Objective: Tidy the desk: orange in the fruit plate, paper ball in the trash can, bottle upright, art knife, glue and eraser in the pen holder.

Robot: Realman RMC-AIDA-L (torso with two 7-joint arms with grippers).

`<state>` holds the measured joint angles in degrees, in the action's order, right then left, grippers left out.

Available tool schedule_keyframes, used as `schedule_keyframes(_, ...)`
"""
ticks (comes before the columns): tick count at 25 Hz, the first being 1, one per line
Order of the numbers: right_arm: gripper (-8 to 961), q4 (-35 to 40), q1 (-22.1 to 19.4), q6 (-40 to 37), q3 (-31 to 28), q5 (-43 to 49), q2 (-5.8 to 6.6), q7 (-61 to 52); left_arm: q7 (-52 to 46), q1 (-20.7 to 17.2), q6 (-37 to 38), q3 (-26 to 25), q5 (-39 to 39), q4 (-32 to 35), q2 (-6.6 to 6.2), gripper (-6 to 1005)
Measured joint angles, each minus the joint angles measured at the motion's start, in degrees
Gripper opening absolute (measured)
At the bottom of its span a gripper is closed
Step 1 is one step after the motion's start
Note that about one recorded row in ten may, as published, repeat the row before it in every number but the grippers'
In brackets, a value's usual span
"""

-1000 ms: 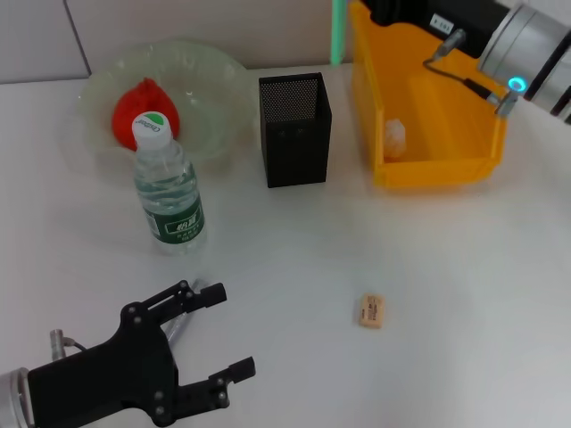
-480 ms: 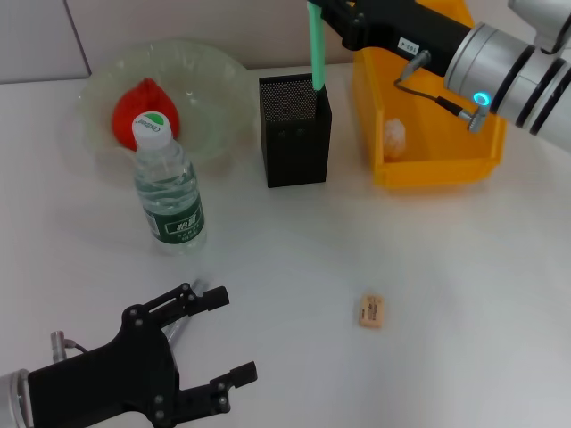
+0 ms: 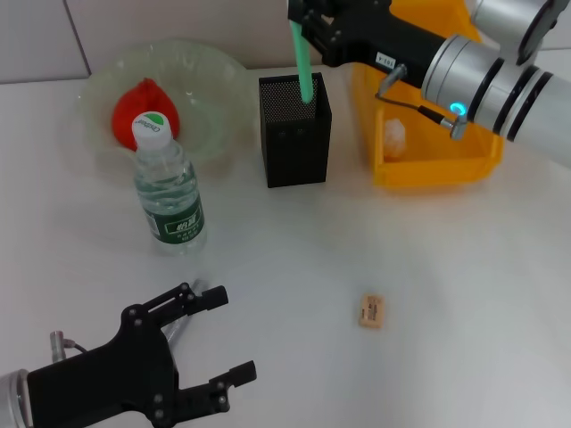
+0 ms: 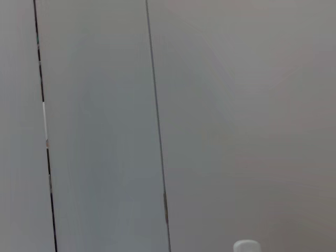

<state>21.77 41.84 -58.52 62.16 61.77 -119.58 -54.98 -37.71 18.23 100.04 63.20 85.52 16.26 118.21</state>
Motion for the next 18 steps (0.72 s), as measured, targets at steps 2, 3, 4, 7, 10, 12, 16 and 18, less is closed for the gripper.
schedule_keyframes(2, 226, -0.6, 0.2, 0.1, 0.3, 0.0, -0.07, 1.1, 0.0, 0.0, -0.2, -0.1, 0.0, 0.0, 0.00, 815)
schedule_keyframes(3, 227, -0.9, 0.2, 0.1, 0.3, 0.0, -0.12, 1.4, 0.0, 0.0, -0.5, -0.3, 0.0, -0.1, 0.00, 815)
schedule_keyframes(4, 228, -1.1, 0.2, 0.0, 0.3, 0.0, -0.19, 1.5, 0.0, 0.0, -0.5, -0.3, 0.0, -0.1, 0.00, 815)
schedule_keyframes(7, 231, -1.6, -0.4, -0.2, 0.1, 0.0, -0.30, 1.3, 0.0, 0.0, -0.5, -0.4, 0.0, -0.2, 0.00, 815)
schedule_keyframes(10, 234, -1.7, -1.3, -0.5, -0.1, -0.6, -0.30, 0.4, 0.0, 0.0, -0.6, -0.5, -0.1, -0.2, 0.00, 815)
schedule_keyframes(12, 307, -1.5, -2.1, -1.4, 0.2, -1.2, -0.30, 0.0, 0.0, 0.0, -0.6, -0.5, -0.1, -0.2, 0.00, 815)
schedule_keyframes(16, 452, 5.2, -6.3, -5.5, 1.4, 0.2, 0.19, -9.3, 0.0, 0.0, -0.7, -0.5, -0.2, -0.2, 0.00, 815)
schedule_keyframes(18, 509, 8.6, -7.7, -5.8, 2.0, 2.0, 0.34, -13.7, 0.0, -0.1, -1.3, -0.5, -0.2, -0.3, 0.00, 815)
